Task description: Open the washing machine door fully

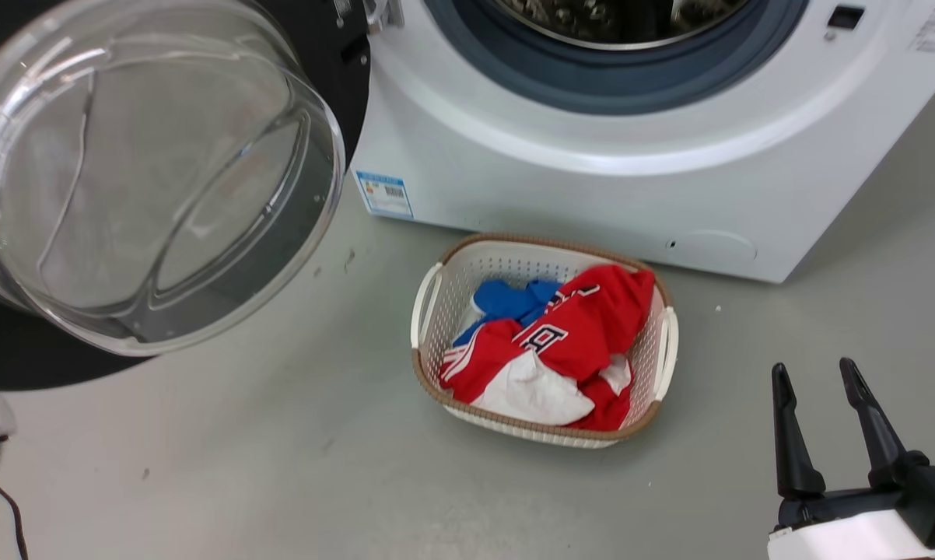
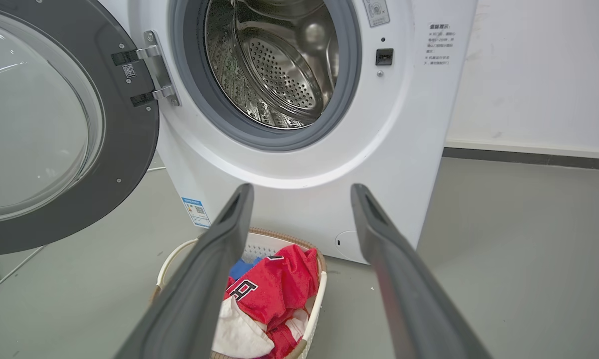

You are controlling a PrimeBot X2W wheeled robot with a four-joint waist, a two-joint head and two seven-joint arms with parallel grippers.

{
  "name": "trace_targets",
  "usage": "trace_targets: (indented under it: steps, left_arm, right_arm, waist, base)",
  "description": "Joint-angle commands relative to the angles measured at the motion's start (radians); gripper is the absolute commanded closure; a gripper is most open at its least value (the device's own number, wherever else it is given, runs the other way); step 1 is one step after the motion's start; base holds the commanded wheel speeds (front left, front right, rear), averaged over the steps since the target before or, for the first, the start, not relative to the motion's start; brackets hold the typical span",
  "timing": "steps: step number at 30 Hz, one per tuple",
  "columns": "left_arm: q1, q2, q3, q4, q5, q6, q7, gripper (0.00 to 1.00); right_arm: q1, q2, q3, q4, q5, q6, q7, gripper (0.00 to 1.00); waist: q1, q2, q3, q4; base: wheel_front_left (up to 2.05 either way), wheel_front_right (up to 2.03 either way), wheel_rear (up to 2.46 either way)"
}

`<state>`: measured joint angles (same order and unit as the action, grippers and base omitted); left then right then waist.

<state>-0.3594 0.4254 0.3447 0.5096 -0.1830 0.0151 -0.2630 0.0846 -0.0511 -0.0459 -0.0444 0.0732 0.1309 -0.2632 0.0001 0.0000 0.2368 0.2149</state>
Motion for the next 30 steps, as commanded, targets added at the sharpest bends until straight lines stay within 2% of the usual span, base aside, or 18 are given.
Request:
trace_targets:
  steps: [1, 9, 12, 13, 14, 22, 30]
  left_arm:
    - [0.024, -0.008, 0.004, -0.014, 0.015, -0.006, -0.002, 1.00]
    - [0.106, -0.063, -0.003, -0.151, 0.075, -0.037, -0.002, 1.00]
    - [0.144, -0.093, -0.020, -0.222, 0.095, -0.040, -0.002, 1.00]
    - [0.186, -0.122, -0.049, -0.292, 0.122, -0.033, -0.002, 1.00]
    - [0.216, -0.143, -0.075, -0.336, 0.140, -0.031, -0.002, 0.00]
    - [0.310, -0.211, -0.175, -0.457, 0.172, -0.047, -0.002, 0.00]
    - [0.366, -0.278, -0.249, -0.515, 0.151, -0.062, -0.002, 0.00]
  right_arm:
    - [0.010, 0.002, -0.002, 0.000, 0.007, 0.000, -0.002, 0.00]
    - [0.050, 0.002, -0.015, 0.002, 0.035, 0.000, -0.002, 0.00]
    - [0.064, 0.002, -0.015, 0.000, 0.039, 0.000, -0.002, 0.00]
    - [0.078, 0.002, -0.015, -0.002, 0.044, 0.000, -0.002, 0.00]
    - [0.088, 0.002, -0.013, -0.004, 0.044, 0.000, -0.002, 0.00]
    - [0.113, 0.002, -0.015, -0.025, 0.038, 0.000, -0.002, 0.00]
    - [0.109, 0.002, -0.020, -0.054, 0.028, 0.000, -0.002, 0.00]
  waist:
    - [-0.0001, 0.0000, -0.033, -0.006]
    - [-0.0001, 0.0000, -0.138, -0.007]
    - [-0.0001, 0.0000, -0.173, -0.012]
    - [-0.0001, 0.0000, -0.204, -0.019]
    - [-0.0001, 0.0000, -0.223, -0.025]
    - [-0.0001, 0.0000, -0.259, -0.050]
    - [-0.0001, 0.0000, -0.275, -0.094]
  base:
    - [0.00, 0.00, 0.00]
    - [0.00, 0.00, 0.00]
    - [0.00, 0.00, 0.00]
    - [0.00, 0.00, 0.00]
    - [0.00, 0.00, 0.00]
    - [0.00, 0.00, 0.00]
    - [0.00, 0.00, 0.00]
